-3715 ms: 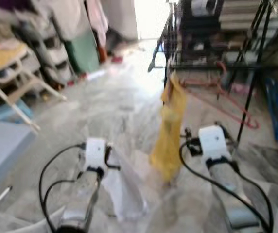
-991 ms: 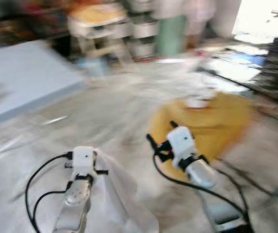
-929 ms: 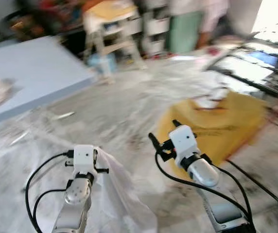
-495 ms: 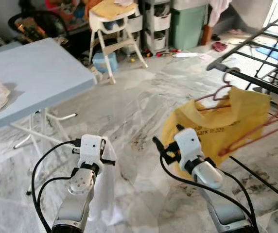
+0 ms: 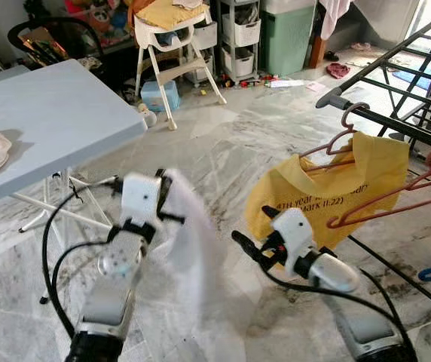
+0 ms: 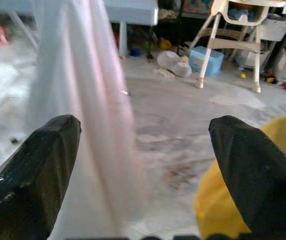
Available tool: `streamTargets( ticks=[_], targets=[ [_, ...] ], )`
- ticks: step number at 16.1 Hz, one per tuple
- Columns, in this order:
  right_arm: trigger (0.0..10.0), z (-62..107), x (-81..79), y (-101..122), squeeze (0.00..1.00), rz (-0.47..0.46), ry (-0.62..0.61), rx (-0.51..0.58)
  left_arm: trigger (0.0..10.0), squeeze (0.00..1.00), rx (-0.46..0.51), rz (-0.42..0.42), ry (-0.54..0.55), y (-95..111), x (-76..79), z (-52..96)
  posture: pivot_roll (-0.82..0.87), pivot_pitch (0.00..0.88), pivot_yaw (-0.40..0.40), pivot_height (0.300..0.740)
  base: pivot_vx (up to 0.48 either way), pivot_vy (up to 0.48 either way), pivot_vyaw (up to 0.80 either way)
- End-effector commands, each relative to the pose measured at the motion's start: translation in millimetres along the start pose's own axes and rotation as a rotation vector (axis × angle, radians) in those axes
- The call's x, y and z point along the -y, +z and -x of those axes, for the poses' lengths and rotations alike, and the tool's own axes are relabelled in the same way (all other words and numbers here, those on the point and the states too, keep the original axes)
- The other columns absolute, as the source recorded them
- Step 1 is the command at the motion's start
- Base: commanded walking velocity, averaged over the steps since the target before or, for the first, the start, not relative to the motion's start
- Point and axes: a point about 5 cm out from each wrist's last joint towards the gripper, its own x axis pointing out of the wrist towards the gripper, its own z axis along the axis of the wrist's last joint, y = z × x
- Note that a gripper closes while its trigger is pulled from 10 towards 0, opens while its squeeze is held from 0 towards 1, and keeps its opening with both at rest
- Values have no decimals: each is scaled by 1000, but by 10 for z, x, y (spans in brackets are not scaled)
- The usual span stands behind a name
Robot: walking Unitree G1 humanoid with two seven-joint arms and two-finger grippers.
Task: Hang hanger
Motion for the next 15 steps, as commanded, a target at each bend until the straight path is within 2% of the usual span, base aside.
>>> streamTargets(
  ticks=[1,2,3,4,5,8,10,12,13,14,15],
  targets=[
    [10000,-24,28,-4,1000,8,27,-10,10000,0,37,-28,-2,89,-14,-16,-58,14,53,740,0,0,0],
    [10000,-27,34,-24,1000,28,39,-22,10000,0,34,-28,3,86,-19,-9,-54,19,51,740,0,0,0],
    [10000,-27,-1,-34,1000,-3,91,-23,10000,0,27,-29,13,79,-30,8,-51,22,45,740,0,0,0],
    [10000,-33,-61,-29,1000,7,161,-20,10000,0,21,-33,23,68,-46,28,-51,23,44,740,0,0,0],
    [10000,-63,-145,-41,1000,53,244,-34,10000,0,18,-33,30,74,-60,52,-50,30,41,740,0,0,0],
    [10000,-86,-237,-51,1000,57,335,-44,10000,0,32,-43,36,109,-66,44,-47,36,39,740,0,0,0],
    [10000,-120,-434,-134,1000,107,524,-109,10000,0,67,-43,47,218,-74,-1,-44,43,32,740,0,0,0],
    [10000,-239,-478,-143,1000,148,510,-113,10000,0,84,-17,32,286,-13,-31,-42,45,25,740,0,0,0],
    [10000,-316,-499,-129,953,152,491,-103,10000,0,92,-2,13,323,48,-42,-40,45,21,740,0,0,0],
    [10000,-396,-497,-126,0,160,446,-104,10000,0,91,9,-3,332,106,-39,-37,44,18,740,0,0,0],
    [10000,-427,-497,-120,0,173,428,-101,10000,0,83,10,-15,316,136,-30,-35,43,17,740,0,0,0]
  ],
)
